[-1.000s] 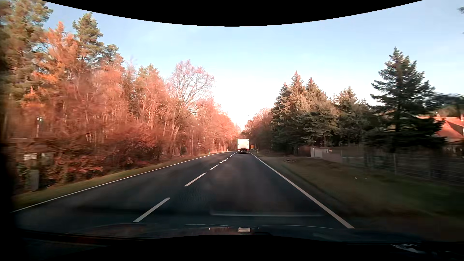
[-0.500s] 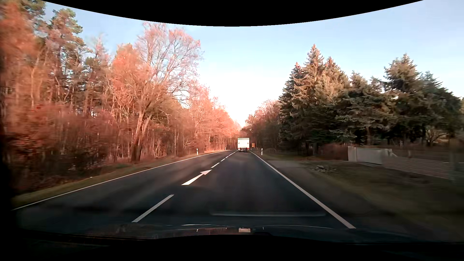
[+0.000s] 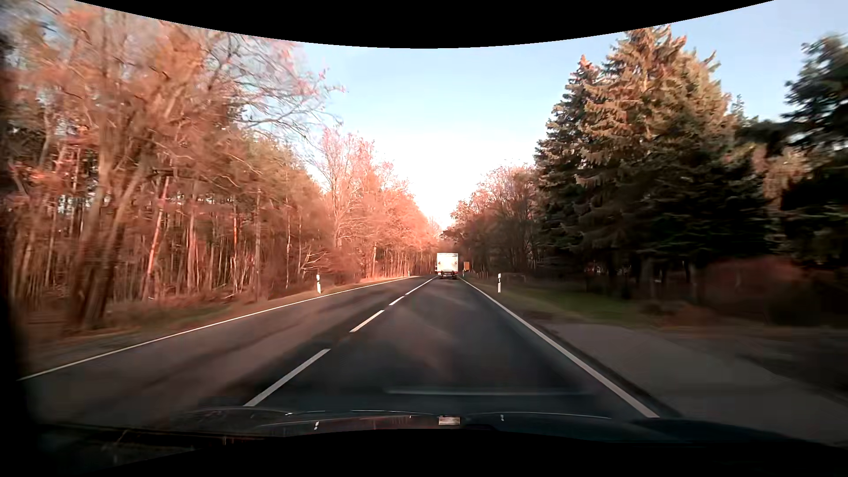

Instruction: Follow the waypoints while adhering to traffic rules and regulations

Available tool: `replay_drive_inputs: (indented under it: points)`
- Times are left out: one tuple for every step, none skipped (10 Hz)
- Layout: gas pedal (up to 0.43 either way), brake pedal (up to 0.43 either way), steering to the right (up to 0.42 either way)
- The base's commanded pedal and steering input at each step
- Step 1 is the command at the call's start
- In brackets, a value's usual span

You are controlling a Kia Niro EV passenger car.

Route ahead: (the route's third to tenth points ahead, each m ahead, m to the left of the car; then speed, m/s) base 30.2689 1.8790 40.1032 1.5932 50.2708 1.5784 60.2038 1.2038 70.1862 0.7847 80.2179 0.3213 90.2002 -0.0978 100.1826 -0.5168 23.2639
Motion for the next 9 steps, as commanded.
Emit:
replay_drive_inputs:
  points:
    - [0.189, 0.000, -0.001]
    - [0.189, 0.000, -0.001]
    - [0.189, 0.000, -0.001]
    - [0.189, 0.000, -0.001]
    - [0.189, 0.000, -0.001]
    - [0.189, 0.000, -0.001]
    - [0.189, 0.000, -0.001]
    - [0.189, 0.000, -0.001]
    - [0.189, 0.000, -0.001]
